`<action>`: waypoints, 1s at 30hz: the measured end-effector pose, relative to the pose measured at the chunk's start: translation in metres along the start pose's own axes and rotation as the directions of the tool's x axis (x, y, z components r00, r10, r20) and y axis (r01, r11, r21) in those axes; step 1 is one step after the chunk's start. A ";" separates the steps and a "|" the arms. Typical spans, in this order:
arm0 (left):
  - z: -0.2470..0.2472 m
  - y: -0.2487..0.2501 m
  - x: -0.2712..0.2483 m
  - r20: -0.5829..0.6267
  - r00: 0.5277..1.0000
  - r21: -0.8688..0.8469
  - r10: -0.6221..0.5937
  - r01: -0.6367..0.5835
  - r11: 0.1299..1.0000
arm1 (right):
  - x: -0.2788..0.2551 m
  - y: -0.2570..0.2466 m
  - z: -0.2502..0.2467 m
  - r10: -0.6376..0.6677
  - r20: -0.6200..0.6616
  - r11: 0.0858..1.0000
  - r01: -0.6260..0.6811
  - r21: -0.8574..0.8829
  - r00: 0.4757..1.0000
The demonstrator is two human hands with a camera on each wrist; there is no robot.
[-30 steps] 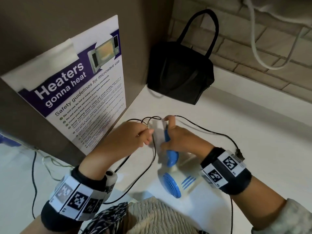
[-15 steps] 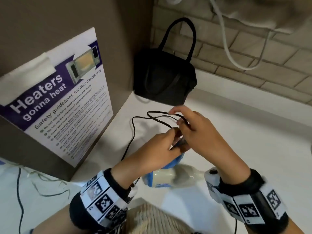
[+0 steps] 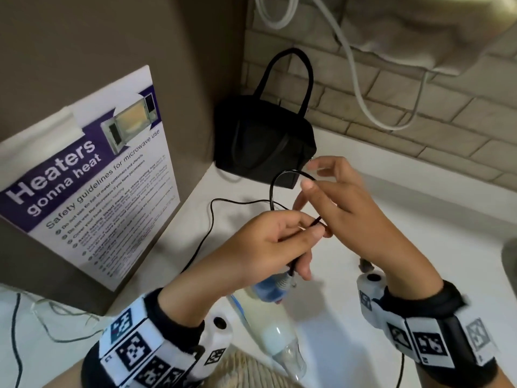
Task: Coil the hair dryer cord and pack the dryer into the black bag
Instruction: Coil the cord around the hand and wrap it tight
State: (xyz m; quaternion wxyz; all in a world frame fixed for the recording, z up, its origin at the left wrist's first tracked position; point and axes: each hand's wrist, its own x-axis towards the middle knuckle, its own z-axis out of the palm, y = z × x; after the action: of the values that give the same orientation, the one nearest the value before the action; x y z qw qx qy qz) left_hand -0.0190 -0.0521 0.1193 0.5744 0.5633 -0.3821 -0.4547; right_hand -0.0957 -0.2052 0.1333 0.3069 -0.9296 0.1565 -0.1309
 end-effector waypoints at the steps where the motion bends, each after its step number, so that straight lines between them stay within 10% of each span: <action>1: -0.001 0.002 0.000 -0.008 1.000 -0.014 -0.006 0.006 1.000 | 0.000 0.000 0.000 -0.009 -0.018 1.000 0.009 0.024 1.000; 8: -0.016 0.008 -0.009 0.003 1.000 -0.213 0.001 0.000 0.977 | -0.002 0.023 -0.010 0.049 -0.231 0.992 -0.020 0.126 0.972; 22: -0.038 0.014 -0.003 -0.166 0.983 -0.732 0.075 -0.174 0.659 | -0.028 0.063 0.016 0.328 0.071 0.787 -0.314 0.531 0.942; 30: -0.034 0.011 0.001 -0.140 0.986 -0.625 0.087 -0.156 0.765 | -0.041 0.085 0.034 0.337 0.074 0.859 -0.339 0.384 0.939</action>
State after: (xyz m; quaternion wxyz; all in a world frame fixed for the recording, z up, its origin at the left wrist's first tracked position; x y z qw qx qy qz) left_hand 0.0142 -0.0431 0.1279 0.7775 0.3335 -0.2126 -0.4890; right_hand -0.1396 -0.2367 0.0487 0.5046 -0.8079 0.2869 -0.1016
